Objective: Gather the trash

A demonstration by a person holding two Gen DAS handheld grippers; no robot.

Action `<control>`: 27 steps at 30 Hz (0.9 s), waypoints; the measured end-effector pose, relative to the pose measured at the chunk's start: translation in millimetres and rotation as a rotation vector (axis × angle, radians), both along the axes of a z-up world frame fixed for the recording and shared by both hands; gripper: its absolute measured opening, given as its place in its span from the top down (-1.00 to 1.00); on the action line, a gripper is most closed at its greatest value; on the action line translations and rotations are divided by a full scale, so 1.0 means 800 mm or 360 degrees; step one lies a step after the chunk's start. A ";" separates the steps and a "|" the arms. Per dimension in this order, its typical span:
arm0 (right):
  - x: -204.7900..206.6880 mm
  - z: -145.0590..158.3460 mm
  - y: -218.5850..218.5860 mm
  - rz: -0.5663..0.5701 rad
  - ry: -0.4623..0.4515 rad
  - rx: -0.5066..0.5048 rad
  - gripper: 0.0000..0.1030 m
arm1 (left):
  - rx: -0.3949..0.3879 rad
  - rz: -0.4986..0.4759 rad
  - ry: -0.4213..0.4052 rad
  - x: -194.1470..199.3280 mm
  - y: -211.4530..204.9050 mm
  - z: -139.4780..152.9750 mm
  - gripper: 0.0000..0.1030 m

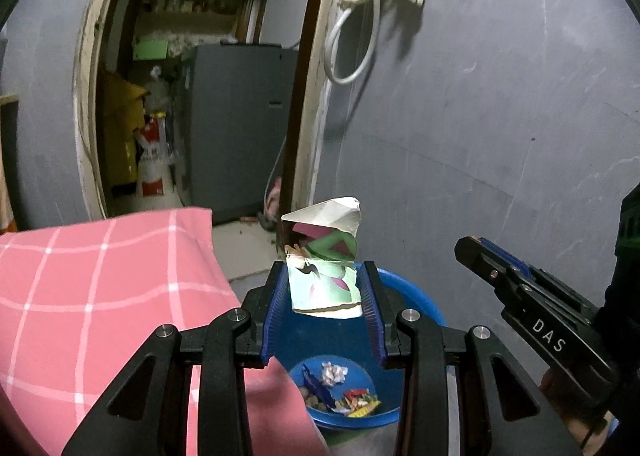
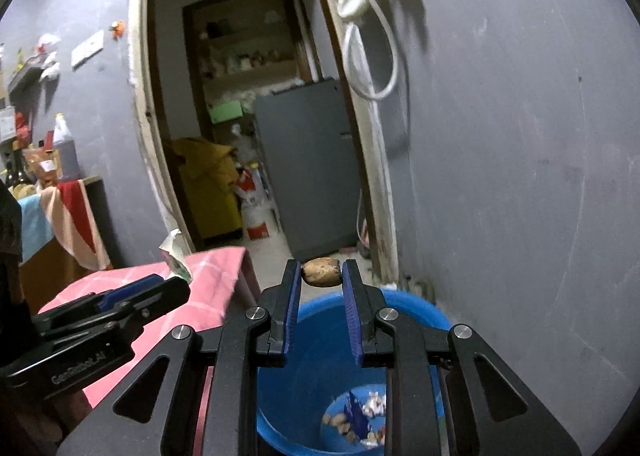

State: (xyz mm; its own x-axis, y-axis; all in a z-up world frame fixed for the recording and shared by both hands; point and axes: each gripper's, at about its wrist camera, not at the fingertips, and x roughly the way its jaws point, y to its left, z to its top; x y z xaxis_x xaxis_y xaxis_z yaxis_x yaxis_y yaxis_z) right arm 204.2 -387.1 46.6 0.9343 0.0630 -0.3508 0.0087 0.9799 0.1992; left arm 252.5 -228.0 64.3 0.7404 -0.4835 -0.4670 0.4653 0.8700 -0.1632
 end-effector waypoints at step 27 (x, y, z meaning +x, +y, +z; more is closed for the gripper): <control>0.017 -0.023 -0.016 -0.0042 0.0197 0.0099 0.13 | -0.0028 -0.0054 0.0442 0.034 0.000 -0.053 0.22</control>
State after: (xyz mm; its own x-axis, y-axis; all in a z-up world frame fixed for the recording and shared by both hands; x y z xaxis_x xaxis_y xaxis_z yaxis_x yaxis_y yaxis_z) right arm 217.8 -400.0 28.1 0.8857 0.0642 -0.4598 0.0625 0.9649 0.2551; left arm 279.9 -227.8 21.5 0.5684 -0.5157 -0.6411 0.4294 0.8506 -0.3034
